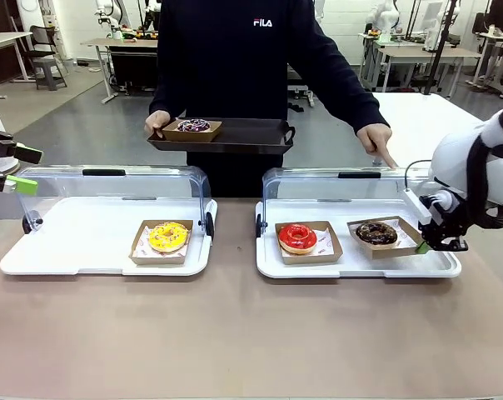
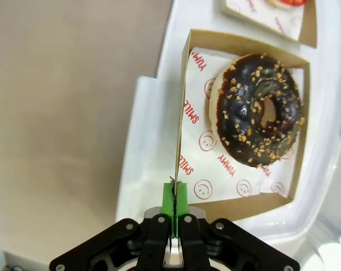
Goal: Provide the desired donut to the person.
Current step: Pick up and lift the Paper togo box containing the Donut pointed at by the person.
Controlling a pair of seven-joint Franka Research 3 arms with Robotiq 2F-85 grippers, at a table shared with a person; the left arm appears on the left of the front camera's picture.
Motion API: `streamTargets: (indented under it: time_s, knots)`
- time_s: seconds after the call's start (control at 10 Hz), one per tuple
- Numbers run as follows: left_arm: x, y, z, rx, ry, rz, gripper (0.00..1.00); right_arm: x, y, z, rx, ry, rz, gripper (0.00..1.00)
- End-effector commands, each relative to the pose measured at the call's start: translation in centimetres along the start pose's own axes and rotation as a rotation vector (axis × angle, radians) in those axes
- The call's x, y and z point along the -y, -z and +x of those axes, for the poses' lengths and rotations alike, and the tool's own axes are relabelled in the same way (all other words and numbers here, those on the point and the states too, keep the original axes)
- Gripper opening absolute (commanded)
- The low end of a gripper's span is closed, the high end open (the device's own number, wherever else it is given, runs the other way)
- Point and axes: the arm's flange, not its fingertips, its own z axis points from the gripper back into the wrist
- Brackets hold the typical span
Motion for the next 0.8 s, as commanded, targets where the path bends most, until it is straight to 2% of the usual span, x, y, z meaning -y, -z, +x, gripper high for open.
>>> streamTargets:
  time_s: [0.0, 0.2, 0.3, 0.4, 0.5, 0.7]
  knots:
    - [0.0, 0.0, -0.1, 0.014, 0.006, -0.002, 1.00, -2.9, -2.8, 2.0, -0.013, 0.014, 0.051, 0.00]
    - [0.0, 0.0, -0.1, 0.014, 0.006, -0.002, 1.00, -5.9, -6.6, 3.8, 0.069, -0.055, 0.088, 0.00]
    - [0.0, 0.0, -0.1, 0.014, 0.006, -0.002, 1.00, -7.6, -9.5, 5.2, 0.088, -0.098, 0.098, 0.00]
    - [0.0, 0.0, -0.1, 0.014, 0.006, -0.002, 1.00, -8.8, -12.2, 7.1, 0.066, -0.144, 0.111, 0.00]
    - [0.0, 0.0, -0.1, 0.014, 0.006, -0.002, 1.00, -9.5, -14.0, 8.4, 0.039, -0.162, 0.107, 0.00]
    - [0.0, 0.0, -0.1, 0.014, 0.006, -0.002, 1.00, -9.7, -18.6, 10.2, 0.118, -0.253, 0.140, 0.00]
